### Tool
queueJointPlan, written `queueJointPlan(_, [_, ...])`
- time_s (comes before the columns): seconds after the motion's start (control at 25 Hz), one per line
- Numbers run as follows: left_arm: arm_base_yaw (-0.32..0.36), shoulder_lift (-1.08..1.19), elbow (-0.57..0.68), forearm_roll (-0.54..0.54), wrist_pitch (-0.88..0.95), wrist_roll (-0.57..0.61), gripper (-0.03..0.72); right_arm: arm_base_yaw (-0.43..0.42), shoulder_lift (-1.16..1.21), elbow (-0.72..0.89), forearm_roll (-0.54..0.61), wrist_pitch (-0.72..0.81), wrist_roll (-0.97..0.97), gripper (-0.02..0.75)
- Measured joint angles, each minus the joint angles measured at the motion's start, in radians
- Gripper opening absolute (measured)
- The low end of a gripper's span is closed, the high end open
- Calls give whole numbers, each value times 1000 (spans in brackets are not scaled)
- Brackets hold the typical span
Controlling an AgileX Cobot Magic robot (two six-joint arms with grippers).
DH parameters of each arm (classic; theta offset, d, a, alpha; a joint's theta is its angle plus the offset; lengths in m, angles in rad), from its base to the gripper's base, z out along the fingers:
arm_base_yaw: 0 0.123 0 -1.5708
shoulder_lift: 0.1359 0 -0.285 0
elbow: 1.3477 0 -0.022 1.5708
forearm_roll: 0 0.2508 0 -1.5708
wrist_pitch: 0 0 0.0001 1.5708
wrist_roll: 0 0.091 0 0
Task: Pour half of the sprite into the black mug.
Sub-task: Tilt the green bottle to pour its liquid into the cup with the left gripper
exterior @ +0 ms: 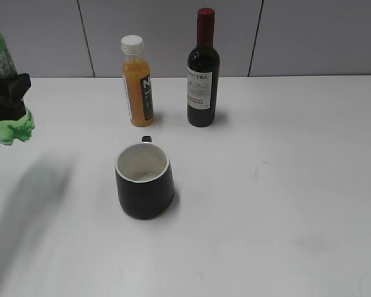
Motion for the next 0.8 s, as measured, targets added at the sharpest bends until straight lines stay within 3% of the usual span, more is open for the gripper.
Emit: queueJointPlan(0.8, [0,-14,0,-4,73,79,452,0,0,0,1,0,0,589])
